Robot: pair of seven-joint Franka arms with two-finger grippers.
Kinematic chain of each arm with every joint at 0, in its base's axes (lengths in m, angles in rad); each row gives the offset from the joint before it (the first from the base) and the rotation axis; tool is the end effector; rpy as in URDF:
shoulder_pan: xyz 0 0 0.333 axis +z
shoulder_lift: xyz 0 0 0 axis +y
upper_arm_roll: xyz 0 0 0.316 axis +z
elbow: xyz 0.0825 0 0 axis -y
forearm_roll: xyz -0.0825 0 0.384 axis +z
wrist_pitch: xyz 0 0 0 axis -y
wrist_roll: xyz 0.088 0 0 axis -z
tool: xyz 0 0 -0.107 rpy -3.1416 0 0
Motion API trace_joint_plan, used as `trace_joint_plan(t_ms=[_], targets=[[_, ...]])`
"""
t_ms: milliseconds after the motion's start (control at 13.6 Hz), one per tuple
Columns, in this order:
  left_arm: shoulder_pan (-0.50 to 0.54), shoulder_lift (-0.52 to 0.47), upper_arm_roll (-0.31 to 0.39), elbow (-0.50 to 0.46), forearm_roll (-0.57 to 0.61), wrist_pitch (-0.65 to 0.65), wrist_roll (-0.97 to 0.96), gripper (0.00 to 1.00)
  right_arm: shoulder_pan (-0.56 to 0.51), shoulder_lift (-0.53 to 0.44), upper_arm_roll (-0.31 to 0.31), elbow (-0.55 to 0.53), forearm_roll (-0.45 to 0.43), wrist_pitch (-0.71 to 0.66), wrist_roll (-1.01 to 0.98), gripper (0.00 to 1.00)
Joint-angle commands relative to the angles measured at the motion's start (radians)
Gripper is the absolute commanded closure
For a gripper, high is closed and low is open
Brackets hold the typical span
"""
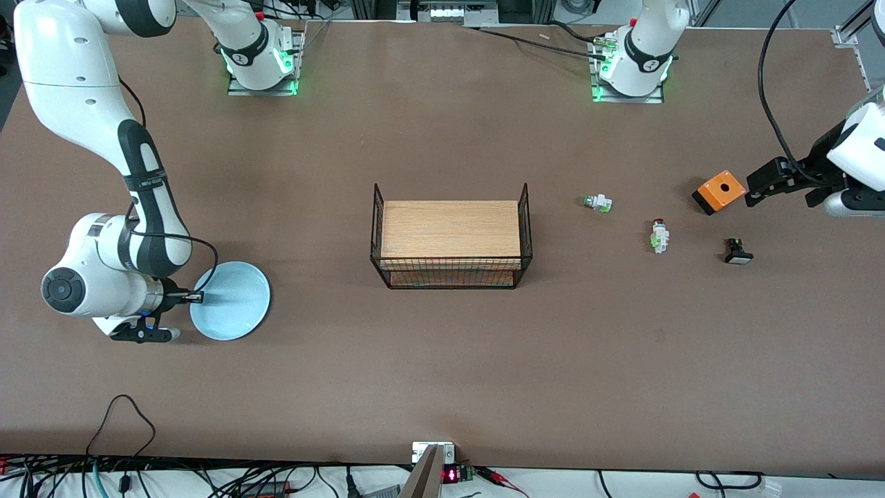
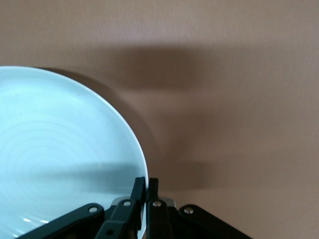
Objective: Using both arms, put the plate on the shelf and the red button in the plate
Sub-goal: 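Grasp the plate rim with the right gripper, then lift the plate toward the wooden box while the left gripper grasps the button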
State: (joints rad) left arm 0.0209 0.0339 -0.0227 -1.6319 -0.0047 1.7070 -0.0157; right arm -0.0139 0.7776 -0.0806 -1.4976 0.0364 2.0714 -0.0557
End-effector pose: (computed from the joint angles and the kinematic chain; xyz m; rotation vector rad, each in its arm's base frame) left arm 0.5756 -0.0013 0.5884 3.1350 0.0227 0.0645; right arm 0.6891 -0.0553 0.1932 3.1114 -0.0656 -0.3166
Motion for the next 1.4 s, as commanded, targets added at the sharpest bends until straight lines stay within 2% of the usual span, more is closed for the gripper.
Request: trace_joint_plan(t_ms=[0,294,441,588,735,956,1176,1324], targets=[[0.005,-0.017,-0.003,-0.017,-0.005,-0.006,0.003,0.0,-0.006,-0.058,-0.004,0.007,0.005,-0.121,0.005,1.0],[0.01,0.027,0.004,-0.003,-0.009,-0.013,0.01,0.0,-0.006,-0.155,-0.01,0.01,0.002,-0.302,0.002,1.0],[0.008,0.047,0.004,-0.003,-0.009,-0.03,0.014,0.0,-0.009,-0.187,-0.013,0.01,0.002,-0.344,-0.001,1.0],[0.01,0.125,0.004,-0.003,-0.003,-0.047,0.002,0.0,-0.02,-0.21,-0.011,0.011,0.002,-0.384,-0.004,1.0],[0.065,0.231,0.009,-0.003,-0.006,-0.064,0.006,0.0,-0.02,-0.253,-0.013,0.011,0.003,-0.445,-0.003,1.0],[0.097,0.32,0.009,-0.019,-0.015,-0.011,0.013,0.0,-0.02,-0.319,-0.013,0.011,0.003,-0.532,0.007,1.0],[0.076,0.36,-0.002,-0.025,-0.015,0.02,-0.003,0.0,-0.017,-0.389,-0.01,0.013,0.065,-0.615,0.081,1.0],[0.054,0.368,-0.003,-0.074,-0.015,0.081,-0.009,0.0,-0.011,-0.412,0.002,0.106,0.105,-0.713,0.175,1.0]])
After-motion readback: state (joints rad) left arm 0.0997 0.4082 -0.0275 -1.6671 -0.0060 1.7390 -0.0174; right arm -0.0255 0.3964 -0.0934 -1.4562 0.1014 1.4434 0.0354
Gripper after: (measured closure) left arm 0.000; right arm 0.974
